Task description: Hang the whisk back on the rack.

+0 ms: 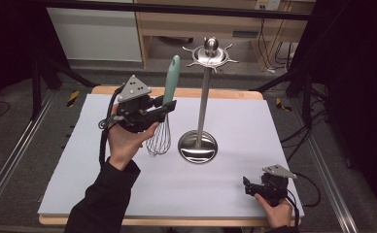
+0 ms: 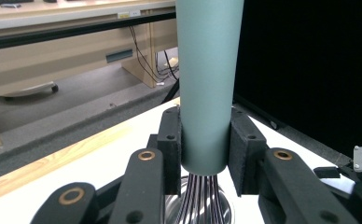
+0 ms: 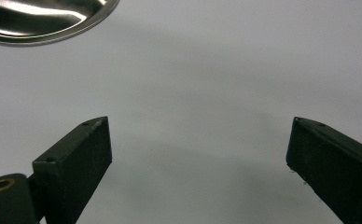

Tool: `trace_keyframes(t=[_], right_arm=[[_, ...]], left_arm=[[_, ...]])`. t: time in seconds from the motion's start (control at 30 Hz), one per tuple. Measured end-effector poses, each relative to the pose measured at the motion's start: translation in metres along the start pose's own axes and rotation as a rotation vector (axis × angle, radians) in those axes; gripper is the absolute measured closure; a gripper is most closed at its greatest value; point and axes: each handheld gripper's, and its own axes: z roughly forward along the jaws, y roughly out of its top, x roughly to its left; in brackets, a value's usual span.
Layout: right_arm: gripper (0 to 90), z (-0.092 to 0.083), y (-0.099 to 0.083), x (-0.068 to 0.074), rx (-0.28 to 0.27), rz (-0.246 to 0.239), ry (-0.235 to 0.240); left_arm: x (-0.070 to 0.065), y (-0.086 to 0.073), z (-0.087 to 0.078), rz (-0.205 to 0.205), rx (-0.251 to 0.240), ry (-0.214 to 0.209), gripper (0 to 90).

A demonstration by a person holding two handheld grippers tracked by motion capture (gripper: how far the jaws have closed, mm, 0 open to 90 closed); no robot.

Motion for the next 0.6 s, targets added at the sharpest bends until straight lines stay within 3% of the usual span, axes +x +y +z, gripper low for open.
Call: trace_keyframes(t=[0.17, 0.23, 0.27, 0.37, 0.47, 0.6], right_arm=[[7.3, -0.001, 0.001, 0.001, -0.008, 0.004, 0.011], [7.2, -0.002, 0.0, 0.001, -0.005, 0.01, 0.011], [7.2, -0.002, 0.0, 0.001, -0.005, 0.009, 0.014], [7.1, -0.002, 0.0, 0.001, -0.008, 0.001, 0.02], [7.2, -0.001, 0.0, 0.003, 0.007, 0.0, 0.026], [7.2, 0.0, 0.001, 0.003, 0.005, -0.005, 0.026]], left_arm=[[-0.001, 0.004, 0.009, -0.013, 0.018, -0.012, 68.5], [-0.002, 0.006, 0.011, -0.009, 0.014, 0.005, 68.5], [-0.003, 0.007, 0.014, -0.025, 0.02, -0.01, 68.5], [-0.004, 0.007, 0.017, -0.018, 0.041, 0.012, 68.5], [-0.001, 0.002, 0.02, -0.029, 0.054, 0.0, 68.5], [-0.001, 0.001, 0.021, -0.008, 0.055, -0.004, 68.5]])
